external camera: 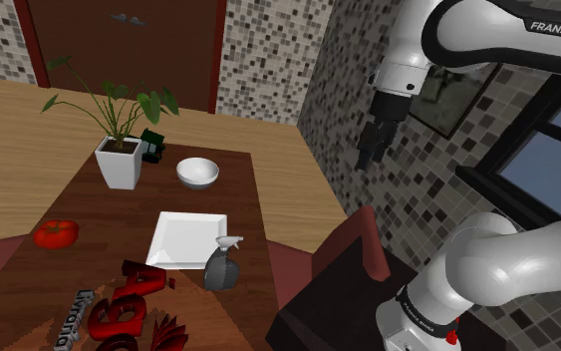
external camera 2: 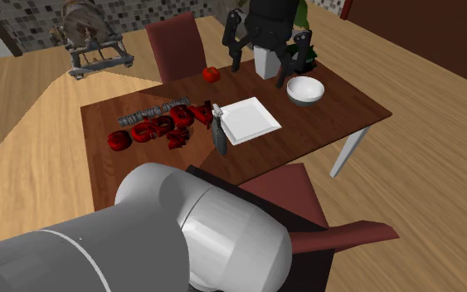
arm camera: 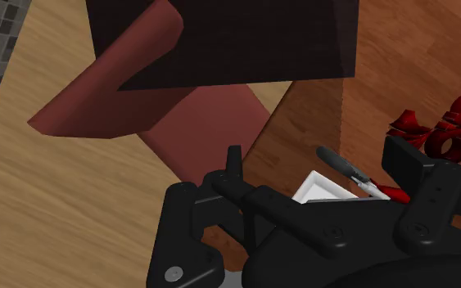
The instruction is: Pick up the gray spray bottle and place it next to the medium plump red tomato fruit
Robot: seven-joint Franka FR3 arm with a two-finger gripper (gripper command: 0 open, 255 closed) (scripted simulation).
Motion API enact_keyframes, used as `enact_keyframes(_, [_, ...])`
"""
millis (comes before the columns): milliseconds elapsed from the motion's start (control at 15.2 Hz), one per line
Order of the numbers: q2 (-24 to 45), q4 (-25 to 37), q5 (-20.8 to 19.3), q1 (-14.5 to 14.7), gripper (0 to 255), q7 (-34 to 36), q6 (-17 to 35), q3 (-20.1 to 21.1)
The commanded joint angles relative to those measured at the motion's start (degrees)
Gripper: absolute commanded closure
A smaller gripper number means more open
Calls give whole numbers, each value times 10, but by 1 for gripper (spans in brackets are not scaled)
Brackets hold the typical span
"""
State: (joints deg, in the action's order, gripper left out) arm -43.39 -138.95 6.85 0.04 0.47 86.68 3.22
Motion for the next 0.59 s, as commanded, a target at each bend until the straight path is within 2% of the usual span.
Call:
enact_keyframes(0, [0,0,0,0,0,0,0,0])
enact_keyframes(528, [-10,-167,23,43,0,-110,234,-8])
